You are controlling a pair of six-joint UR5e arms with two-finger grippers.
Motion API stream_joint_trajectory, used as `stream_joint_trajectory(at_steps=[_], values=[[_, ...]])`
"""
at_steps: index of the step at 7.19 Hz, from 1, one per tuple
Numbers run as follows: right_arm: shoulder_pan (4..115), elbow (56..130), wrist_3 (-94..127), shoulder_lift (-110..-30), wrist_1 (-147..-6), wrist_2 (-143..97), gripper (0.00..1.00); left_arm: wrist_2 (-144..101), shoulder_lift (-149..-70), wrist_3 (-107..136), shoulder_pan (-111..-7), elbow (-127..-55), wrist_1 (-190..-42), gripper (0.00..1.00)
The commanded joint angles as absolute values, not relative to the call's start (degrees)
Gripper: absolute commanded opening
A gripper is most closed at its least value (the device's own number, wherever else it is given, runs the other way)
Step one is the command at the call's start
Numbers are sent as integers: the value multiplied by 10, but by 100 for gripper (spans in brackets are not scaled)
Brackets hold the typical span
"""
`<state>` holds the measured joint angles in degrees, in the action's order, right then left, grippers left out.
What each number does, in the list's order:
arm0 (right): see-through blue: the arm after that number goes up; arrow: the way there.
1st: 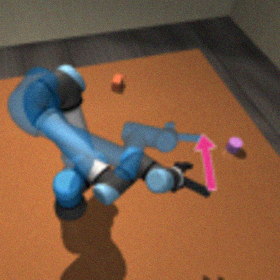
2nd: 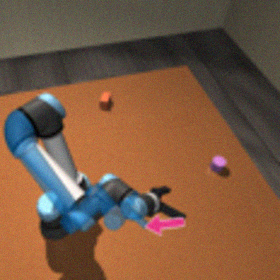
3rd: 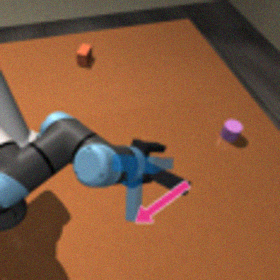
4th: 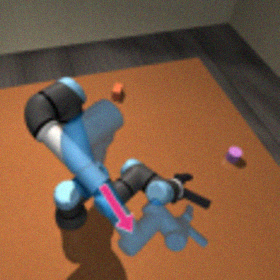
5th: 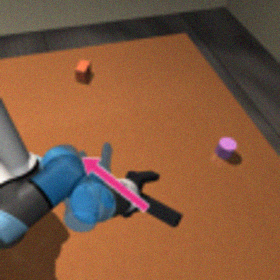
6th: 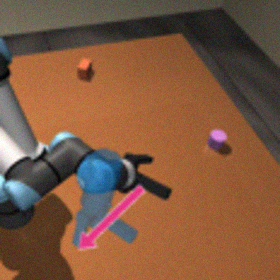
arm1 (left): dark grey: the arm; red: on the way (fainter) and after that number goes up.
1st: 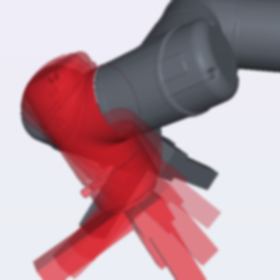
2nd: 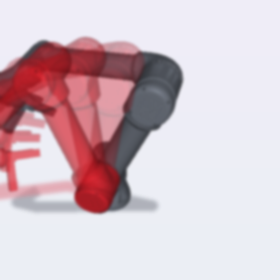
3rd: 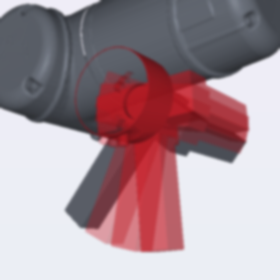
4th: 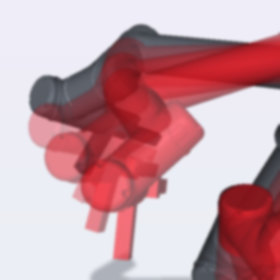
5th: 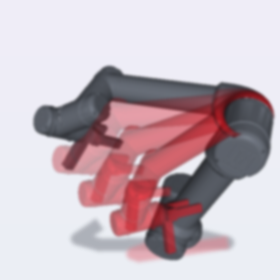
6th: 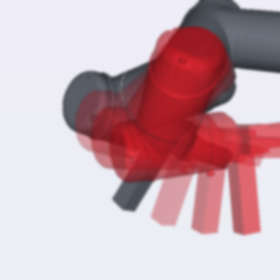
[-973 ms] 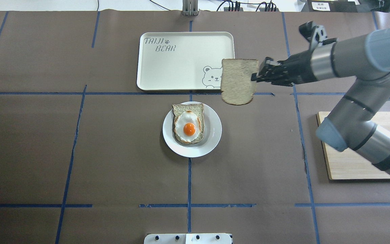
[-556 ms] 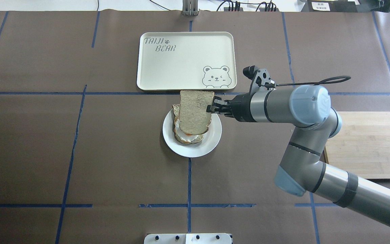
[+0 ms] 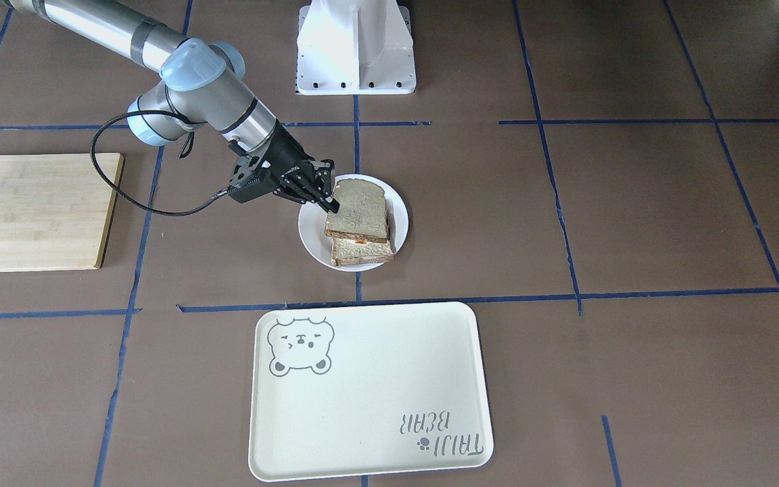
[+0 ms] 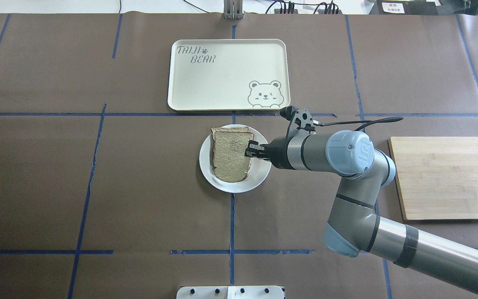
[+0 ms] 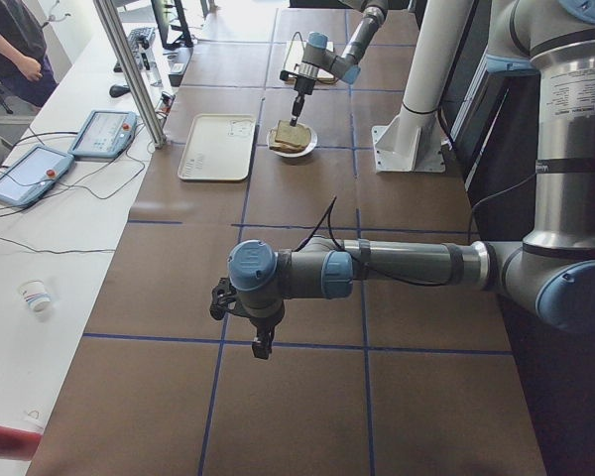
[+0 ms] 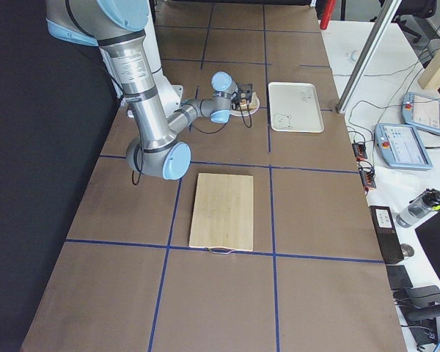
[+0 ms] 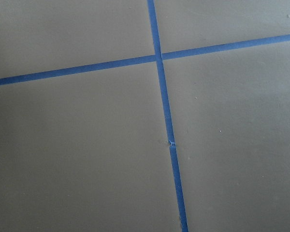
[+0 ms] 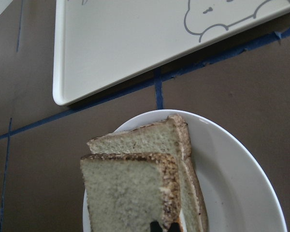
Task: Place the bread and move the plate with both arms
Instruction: 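Lay the bread slice on the egg toast and open the right gripper, then withdraw the right gripper away from the plate while the left arm moves in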
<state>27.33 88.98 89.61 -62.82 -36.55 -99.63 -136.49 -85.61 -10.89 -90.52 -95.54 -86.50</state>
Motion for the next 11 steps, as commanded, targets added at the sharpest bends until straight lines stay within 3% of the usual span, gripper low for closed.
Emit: stream_joint_trajectory(at_steps=[1, 2, 5, 7, 11], values=[[272, 882, 897, -624, -363, -985, 54, -1365, -856, -106, -905, -956, -865, 100], [274, 888, 902, -620, -363, -984, 100, -1365, -857, -98, -904, -958, -866, 100], [328, 923, 897, -629, -368, -1016, 100, -1366, -863, -96, -903, -991, -867, 100], [448, 931, 893, -657, -379, -1159, 100, -1364, -898, -95, -859, -1031, -888, 100], [614, 932, 592, -703, -553, -1288, 100, -1427, -983, 182, -764, -1028, -973, 100]])
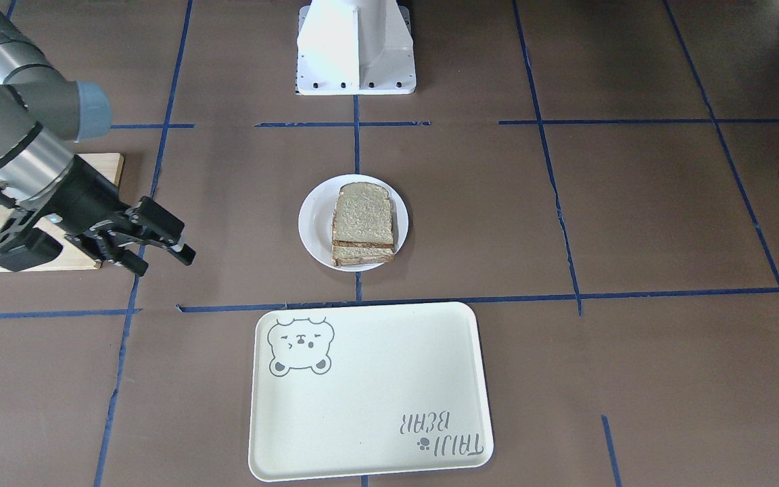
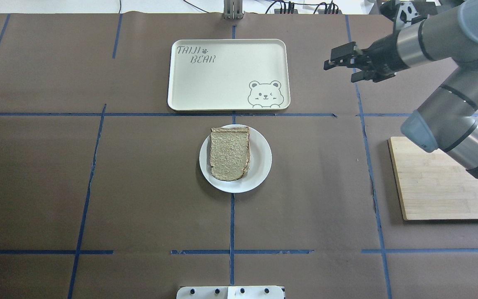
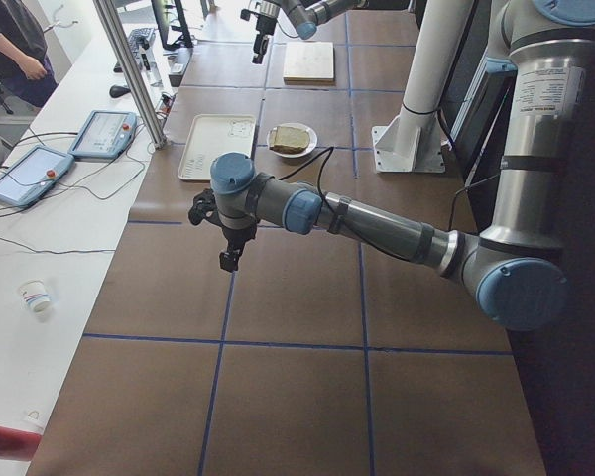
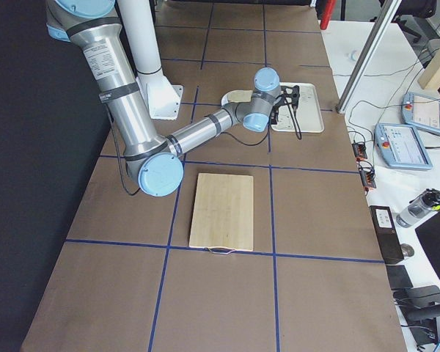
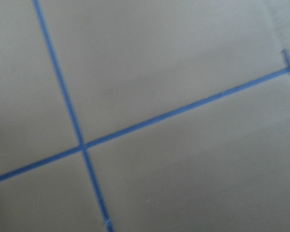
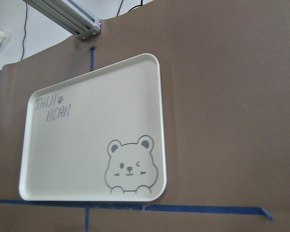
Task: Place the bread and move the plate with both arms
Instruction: 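Withdraw the right gripper away from the plate while the left arm moves in, then reach the left gripper to the plate rim nearest it and grip it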
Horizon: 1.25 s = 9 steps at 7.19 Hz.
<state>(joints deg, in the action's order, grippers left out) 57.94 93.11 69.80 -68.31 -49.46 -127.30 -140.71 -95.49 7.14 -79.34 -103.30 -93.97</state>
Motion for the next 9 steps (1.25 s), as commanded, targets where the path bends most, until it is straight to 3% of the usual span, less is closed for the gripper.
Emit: stream_joint_trajectory(at_steps=[1, 5, 7, 8, 9], values=[[633, 930, 523, -714, -597, -1302, 100, -1427, -1004, 292, -719, -1026, -1013, 100], [704, 931, 336, -772, -715, -1360, 100, -1285, -1036, 723, -526, -925, -1450, 100], [717, 932, 199, -823, -770, -1358, 100, -1179, -1066, 881, -432, -916, -1534, 100], [730, 931, 110, -840, -813, -1349, 100, -1126, -1080, 935, -385, -915, -1565, 96], [750, 932, 52, -840, -872, -1334, 100, -1092, -1091, 980, -347, -914, -1574, 83]])
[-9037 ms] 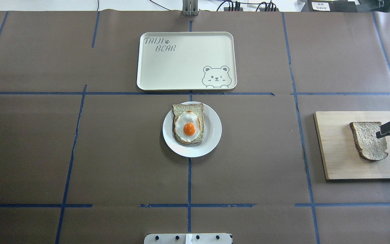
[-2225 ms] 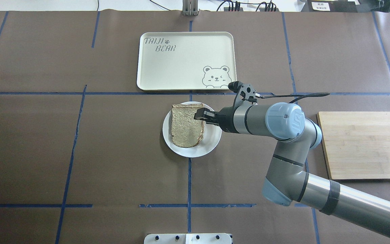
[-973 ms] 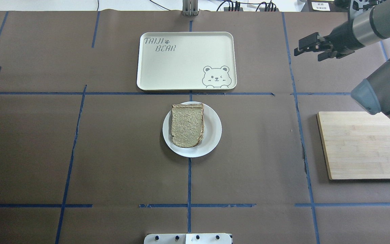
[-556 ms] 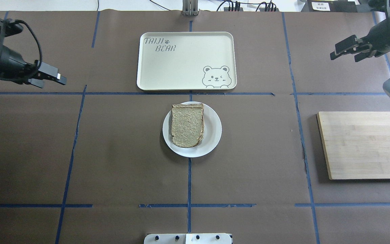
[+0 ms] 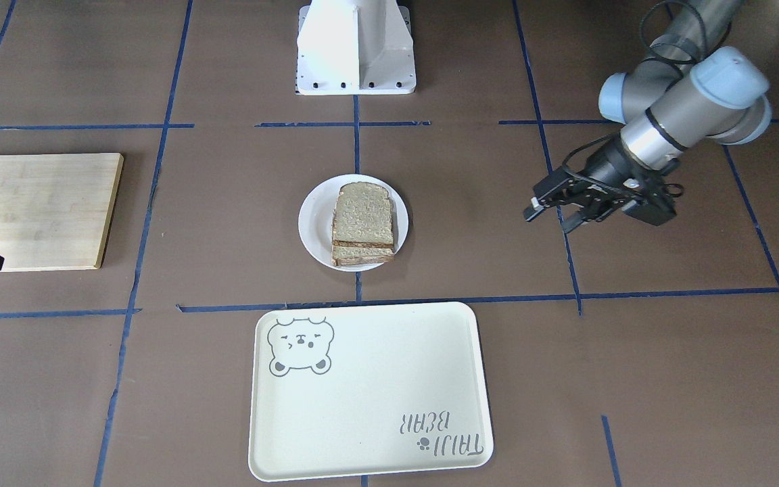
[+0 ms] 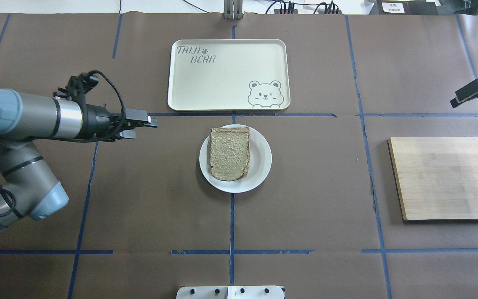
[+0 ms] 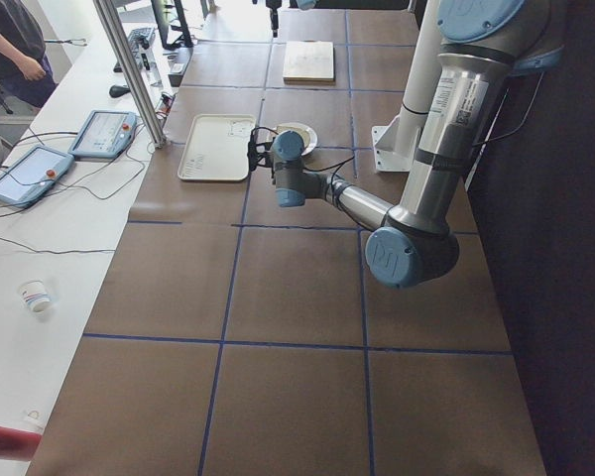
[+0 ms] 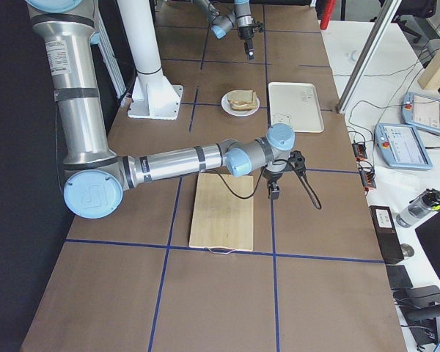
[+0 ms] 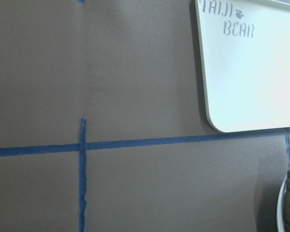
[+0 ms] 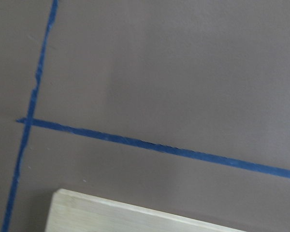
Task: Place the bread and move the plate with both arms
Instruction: 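Reach the left gripper to the plate rim nearest it and grip it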
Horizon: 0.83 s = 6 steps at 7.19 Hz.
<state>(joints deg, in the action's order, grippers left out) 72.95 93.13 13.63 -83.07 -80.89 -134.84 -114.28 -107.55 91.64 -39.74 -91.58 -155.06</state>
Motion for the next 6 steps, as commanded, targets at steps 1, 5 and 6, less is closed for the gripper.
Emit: stream_joint_trajectory(at_steps=[1, 5, 6], values=[[769, 931, 17, -853, -892, -1336, 100, -1086, -1096, 1011, -336, -913, -1573, 68], [801, 914, 23, -862, -862, -1343, 100, -1086, -1131, 1032, -314, -864, -1571, 47], [802, 916, 28, -870, -845, -1345, 100, -1086, -1149, 1032, -313, -839, -1570, 47]])
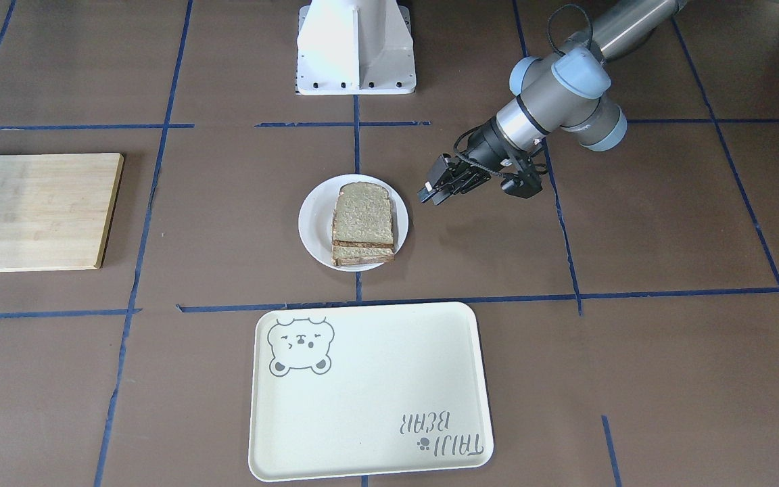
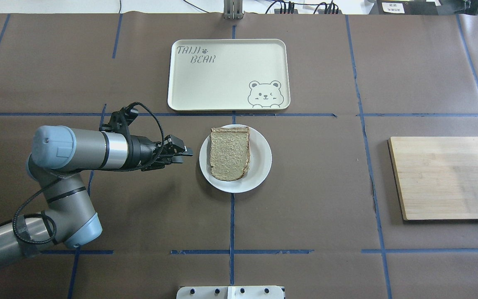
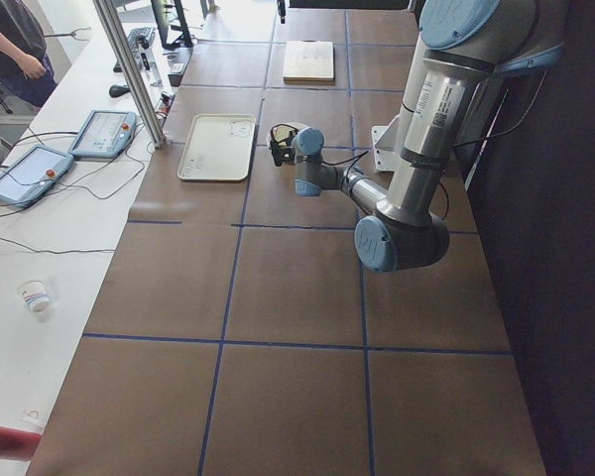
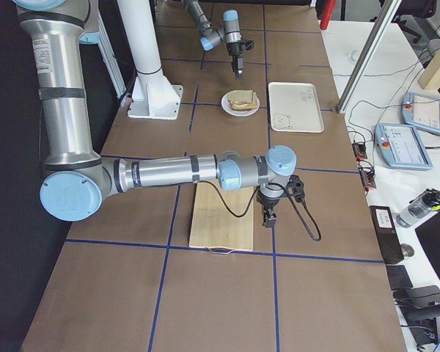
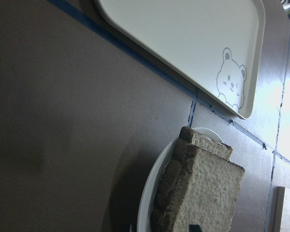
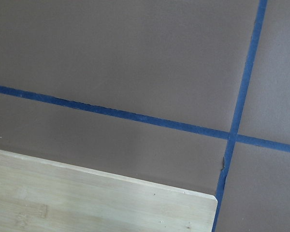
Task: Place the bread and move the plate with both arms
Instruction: 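Reach the left gripper to the plate rim nearest it and grip it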
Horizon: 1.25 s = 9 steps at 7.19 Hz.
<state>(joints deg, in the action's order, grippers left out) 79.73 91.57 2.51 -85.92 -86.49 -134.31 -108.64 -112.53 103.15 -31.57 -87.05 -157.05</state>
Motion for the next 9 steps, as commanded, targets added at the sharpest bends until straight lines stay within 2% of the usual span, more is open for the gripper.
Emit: stream_joint_trajectory(at_steps=[1, 9], values=[[802, 914, 28, -876, -845, -1361, 100, -1086, -1149, 1032, -312, -835, -1570, 47], [806, 898, 28, -878, -845, -1372, 100, -1070, -1177, 1032, -278, -798, -1570, 44]])
